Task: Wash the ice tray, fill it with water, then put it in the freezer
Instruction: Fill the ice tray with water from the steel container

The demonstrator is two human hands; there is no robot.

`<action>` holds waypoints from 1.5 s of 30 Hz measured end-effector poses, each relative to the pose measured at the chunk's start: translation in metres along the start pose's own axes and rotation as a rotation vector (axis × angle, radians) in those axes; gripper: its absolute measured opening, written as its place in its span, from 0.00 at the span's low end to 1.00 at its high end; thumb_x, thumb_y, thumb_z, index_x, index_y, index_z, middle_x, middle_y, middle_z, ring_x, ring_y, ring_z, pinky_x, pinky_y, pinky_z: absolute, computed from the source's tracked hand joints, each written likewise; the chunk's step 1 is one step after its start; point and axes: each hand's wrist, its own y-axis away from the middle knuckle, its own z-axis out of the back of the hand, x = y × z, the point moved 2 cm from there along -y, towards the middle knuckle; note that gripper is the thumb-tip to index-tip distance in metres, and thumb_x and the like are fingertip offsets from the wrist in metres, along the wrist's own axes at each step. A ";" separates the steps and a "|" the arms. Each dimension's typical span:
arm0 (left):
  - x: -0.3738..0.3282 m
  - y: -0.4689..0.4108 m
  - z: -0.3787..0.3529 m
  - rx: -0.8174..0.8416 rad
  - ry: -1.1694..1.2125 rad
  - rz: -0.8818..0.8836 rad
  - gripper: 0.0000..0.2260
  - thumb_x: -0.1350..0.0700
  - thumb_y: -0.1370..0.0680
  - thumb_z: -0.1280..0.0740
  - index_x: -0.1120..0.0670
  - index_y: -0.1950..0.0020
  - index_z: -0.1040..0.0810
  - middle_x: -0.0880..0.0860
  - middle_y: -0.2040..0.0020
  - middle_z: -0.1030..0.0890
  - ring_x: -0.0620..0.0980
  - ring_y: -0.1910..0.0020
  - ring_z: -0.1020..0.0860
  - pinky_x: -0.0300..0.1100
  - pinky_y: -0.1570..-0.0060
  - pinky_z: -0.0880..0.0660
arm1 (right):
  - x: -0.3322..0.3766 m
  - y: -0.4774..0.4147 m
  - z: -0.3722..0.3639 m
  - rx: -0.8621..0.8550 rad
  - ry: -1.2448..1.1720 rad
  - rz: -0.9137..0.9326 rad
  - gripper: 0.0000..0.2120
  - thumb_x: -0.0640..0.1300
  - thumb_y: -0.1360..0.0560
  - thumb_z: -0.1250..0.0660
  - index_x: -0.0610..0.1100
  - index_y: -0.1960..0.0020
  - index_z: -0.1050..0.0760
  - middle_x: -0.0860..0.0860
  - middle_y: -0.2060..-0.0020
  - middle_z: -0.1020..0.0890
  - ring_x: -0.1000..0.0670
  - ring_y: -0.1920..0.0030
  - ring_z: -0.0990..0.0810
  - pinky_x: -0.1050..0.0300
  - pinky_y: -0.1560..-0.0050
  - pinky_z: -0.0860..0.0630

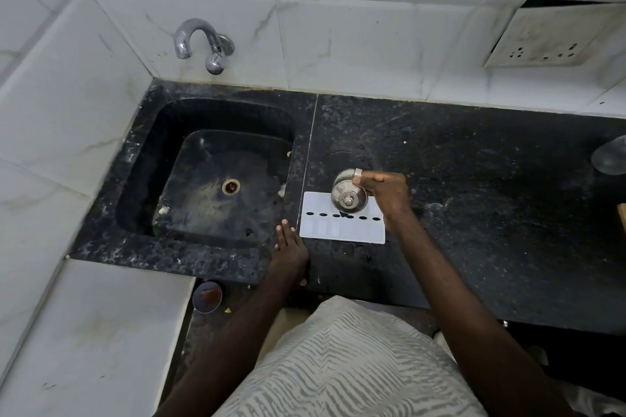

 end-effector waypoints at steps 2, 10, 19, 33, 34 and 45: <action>0.000 0.000 0.000 0.011 0.014 0.000 0.58 0.51 0.30 0.19 0.72 0.21 0.59 0.74 0.22 0.62 0.72 0.20 0.58 0.61 0.24 0.39 | 0.002 0.004 -0.004 0.003 0.021 0.031 0.09 0.34 0.31 0.20 0.39 0.51 0.13 0.46 0.57 0.11 0.50 0.57 0.13 0.57 0.55 0.19; 0.001 -0.001 0.000 0.035 0.056 0.001 0.60 0.51 0.31 0.19 0.72 0.21 0.61 0.74 0.22 0.64 0.72 0.20 0.60 0.62 0.23 0.40 | 0.002 0.014 -0.013 0.007 0.102 0.169 0.10 0.32 0.31 0.21 0.37 0.50 0.13 0.49 0.55 0.13 0.52 0.54 0.15 0.63 0.54 0.20; 0.001 0.001 0.002 0.031 0.067 0.000 0.58 0.52 0.29 0.20 0.72 0.21 0.61 0.73 0.22 0.64 0.72 0.20 0.60 0.62 0.23 0.41 | 0.002 0.015 -0.017 -0.011 0.088 0.196 0.11 0.31 0.31 0.22 0.36 0.49 0.14 0.49 0.54 0.13 0.49 0.54 0.14 0.57 0.52 0.17; 0.000 0.002 0.005 0.037 0.068 -0.005 0.58 0.52 0.29 0.20 0.72 0.21 0.61 0.74 0.22 0.65 0.72 0.20 0.60 0.62 0.23 0.41 | 0.004 0.013 -0.016 -0.033 0.098 0.180 0.11 0.31 0.31 0.21 0.36 0.50 0.13 0.48 0.55 0.13 0.54 0.55 0.14 0.60 0.52 0.17; 0.000 0.003 0.006 0.036 0.066 -0.004 0.58 0.52 0.29 0.20 0.72 0.21 0.61 0.74 0.22 0.64 0.72 0.20 0.60 0.62 0.23 0.41 | 0.004 0.012 -0.017 -0.035 0.089 0.163 0.10 0.32 0.31 0.21 0.37 0.50 0.13 0.47 0.54 0.12 0.52 0.54 0.14 0.59 0.52 0.17; 0.001 0.001 0.002 0.023 0.044 -0.004 0.58 0.50 0.29 0.20 0.72 0.21 0.60 0.74 0.22 0.63 0.72 0.20 0.59 0.61 0.24 0.39 | 0.004 0.008 -0.039 0.013 0.054 0.041 0.09 0.33 0.31 0.21 0.37 0.51 0.13 0.46 0.56 0.12 0.52 0.57 0.14 0.63 0.57 0.20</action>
